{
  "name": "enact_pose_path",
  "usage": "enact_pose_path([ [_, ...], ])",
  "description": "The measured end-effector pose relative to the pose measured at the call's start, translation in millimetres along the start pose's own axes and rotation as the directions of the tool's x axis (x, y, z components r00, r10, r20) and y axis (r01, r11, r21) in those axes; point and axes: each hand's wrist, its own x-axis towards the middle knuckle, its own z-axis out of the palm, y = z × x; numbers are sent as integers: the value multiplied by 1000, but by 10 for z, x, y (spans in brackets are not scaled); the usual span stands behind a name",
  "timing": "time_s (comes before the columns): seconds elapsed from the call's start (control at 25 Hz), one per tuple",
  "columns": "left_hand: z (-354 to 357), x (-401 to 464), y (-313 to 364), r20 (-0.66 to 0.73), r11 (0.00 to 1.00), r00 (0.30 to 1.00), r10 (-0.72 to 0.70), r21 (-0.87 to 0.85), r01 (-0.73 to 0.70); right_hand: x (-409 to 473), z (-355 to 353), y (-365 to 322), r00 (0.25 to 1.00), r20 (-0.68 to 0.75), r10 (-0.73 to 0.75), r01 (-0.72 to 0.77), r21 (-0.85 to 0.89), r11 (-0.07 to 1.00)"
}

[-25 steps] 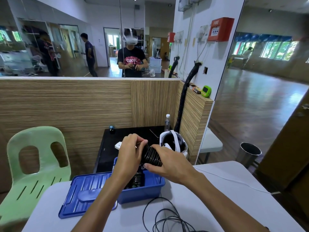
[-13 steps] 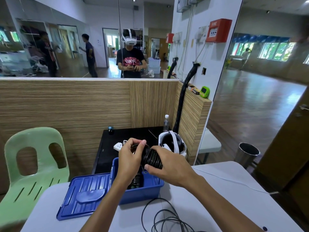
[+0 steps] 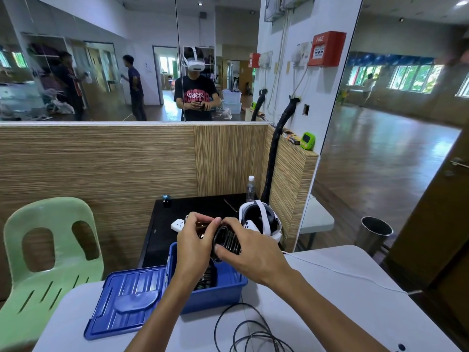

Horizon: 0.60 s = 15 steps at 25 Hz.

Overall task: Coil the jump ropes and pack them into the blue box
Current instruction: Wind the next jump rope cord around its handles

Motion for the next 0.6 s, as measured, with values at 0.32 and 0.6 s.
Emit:
enact_pose_path([
  [0.32, 24, -14, -46, -38, 998, 999, -39, -51, 37, 7, 13, 50, 997, 30, -66, 67, -25, 997],
  [0.6, 62, -64, -52, -73, 999, 997, -23, -26, 21, 10, 9, 48, 996, 36, -84, 86, -63, 994],
])
